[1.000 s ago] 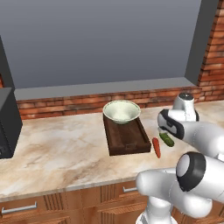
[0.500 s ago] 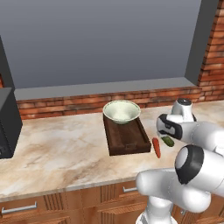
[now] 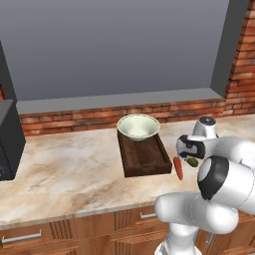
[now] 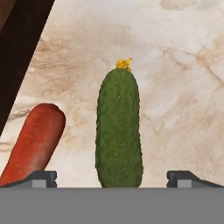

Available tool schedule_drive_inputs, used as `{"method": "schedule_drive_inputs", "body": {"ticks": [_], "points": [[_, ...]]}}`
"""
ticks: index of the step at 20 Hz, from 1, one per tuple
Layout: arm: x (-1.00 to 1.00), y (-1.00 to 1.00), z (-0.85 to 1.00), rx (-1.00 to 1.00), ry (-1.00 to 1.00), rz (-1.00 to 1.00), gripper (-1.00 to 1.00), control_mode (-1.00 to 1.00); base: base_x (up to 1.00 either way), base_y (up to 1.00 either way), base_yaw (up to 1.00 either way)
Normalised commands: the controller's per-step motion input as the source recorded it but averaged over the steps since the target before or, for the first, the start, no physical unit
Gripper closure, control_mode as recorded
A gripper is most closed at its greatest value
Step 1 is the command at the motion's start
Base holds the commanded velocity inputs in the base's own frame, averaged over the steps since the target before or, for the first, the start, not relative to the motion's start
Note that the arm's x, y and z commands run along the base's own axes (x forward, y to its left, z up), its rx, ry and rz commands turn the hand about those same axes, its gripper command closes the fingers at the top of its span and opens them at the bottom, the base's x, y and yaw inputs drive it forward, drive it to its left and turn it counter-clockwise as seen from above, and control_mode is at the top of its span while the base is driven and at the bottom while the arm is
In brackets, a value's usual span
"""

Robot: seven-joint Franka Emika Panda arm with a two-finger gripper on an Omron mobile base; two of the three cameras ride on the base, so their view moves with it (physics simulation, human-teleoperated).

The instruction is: Place the two vegetables and bowl onto the tray for setting up a vegetable dip station.

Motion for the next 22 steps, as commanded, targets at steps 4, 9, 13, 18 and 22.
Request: {"method": "schedule_drive_inputs", "body": {"ticks": [4, 9, 13, 18, 22], "points": [[0.22, 0.0, -0.16, 0.0, 0.0, 0.0, -1.0, -1.0, 0.0, 0.0, 0.0], [0.2, 0.0, -0.17, 0.0, 0.0, 0.0, -1.0, -1.0, 0.0, 0.0, 0.0], [0.16, 0.0, -0.15, 0.0, 0.0, 0.0, -1.0, -1.0, 0.0, 0.0, 0.0], [0.15, 0.0, -0.07, 0.0, 0.0, 0.0, -1.0, -1.0, 0.0, 0.0, 0.0], [0.12, 0.0, -0.1, 0.0, 0.0, 0.0, -1.0, -1.0, 0.0, 0.0, 0.0]]}}
